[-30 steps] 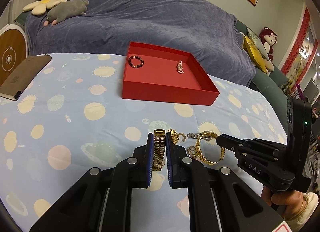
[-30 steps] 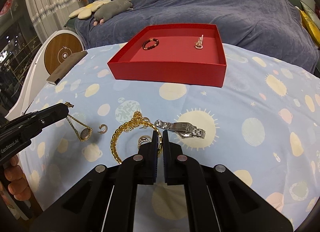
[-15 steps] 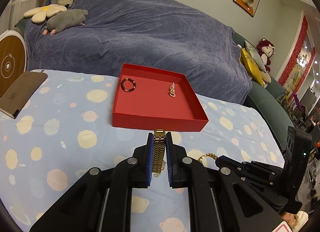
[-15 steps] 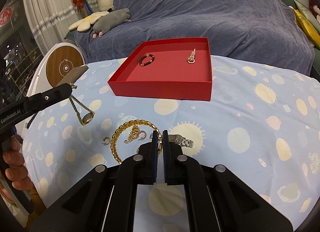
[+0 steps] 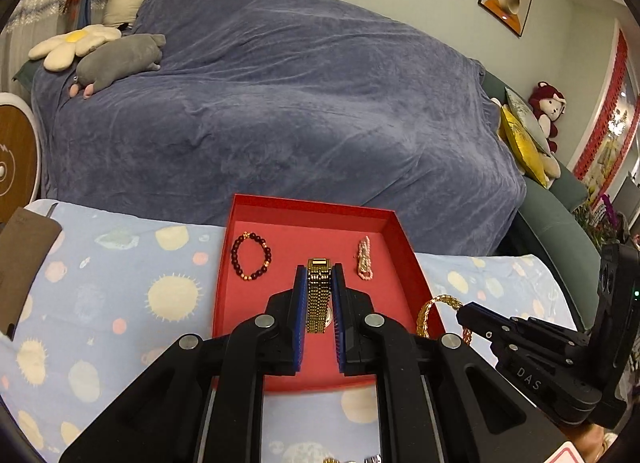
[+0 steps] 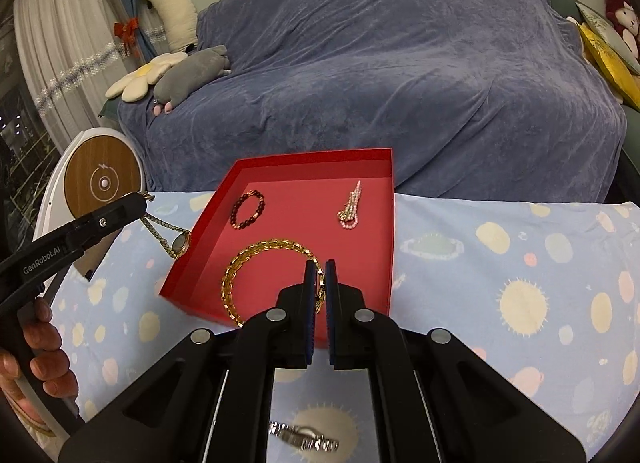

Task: Organize jewelry
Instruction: 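Carry the watch and bangle into the red box and open both grippers, then withdraw both grippers from the box toward the remaining jewelry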

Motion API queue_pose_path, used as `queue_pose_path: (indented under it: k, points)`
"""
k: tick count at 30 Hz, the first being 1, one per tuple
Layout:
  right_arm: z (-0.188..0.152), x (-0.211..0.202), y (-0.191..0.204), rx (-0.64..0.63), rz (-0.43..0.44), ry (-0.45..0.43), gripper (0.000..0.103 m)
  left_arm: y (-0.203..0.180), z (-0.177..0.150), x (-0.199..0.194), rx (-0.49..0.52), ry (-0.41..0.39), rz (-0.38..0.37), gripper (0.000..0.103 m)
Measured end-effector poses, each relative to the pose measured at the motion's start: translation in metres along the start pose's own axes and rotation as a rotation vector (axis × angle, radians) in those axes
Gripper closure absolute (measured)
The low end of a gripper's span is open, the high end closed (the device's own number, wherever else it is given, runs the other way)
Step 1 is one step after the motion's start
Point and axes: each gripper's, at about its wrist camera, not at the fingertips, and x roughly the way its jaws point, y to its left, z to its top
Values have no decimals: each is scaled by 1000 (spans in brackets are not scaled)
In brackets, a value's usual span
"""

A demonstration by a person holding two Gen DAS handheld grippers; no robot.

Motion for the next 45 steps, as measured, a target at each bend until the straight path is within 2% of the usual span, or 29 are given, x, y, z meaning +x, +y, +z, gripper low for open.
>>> queue_pose_path:
  k: [7,13,21,27,28,30,31,34,36,38,41,45]
  points:
    - [10,65,-5,3,-27,64,100,20,1,66,-26,75,31,94]
    - [6,96,-3,-49,-66,103,100,33,-11,99,-16,128,52,94]
    - [4,109,-1,-106,-113,102,99,36,-18,112,1,130,57,94]
    - [6,111,1,-124,-132,97,95,39,-14,112,1,115,107,92]
    - [7,106,0,-114,-128,88,93,40,-13,108,-1,105,109,92]
    - [10,90,-2,-100,-121,65,85,43,-6,95,-14,82,122,85]
    - [11,82,-2,-99,-118,53,84,45,-3,87,-26,71,120,80]
    - [14,38,0,-93,-103,11,80,43,5,53,-37,40,119,77]
    - [11,3,0,-81,-90,-22,69,40,7,23,-31,9,116,66]
    - [4,-31,-1,-62,-71,-49,66,35,4,-9,-35,-24,110,52]
    - [-16,-75,-3,-34,-41,-54,66,26,-9,-50,-36,-37,106,47]
    - [-52,-115,-2,-12,-2,-51,62,19,-38,-86,-51,-9,93,46]
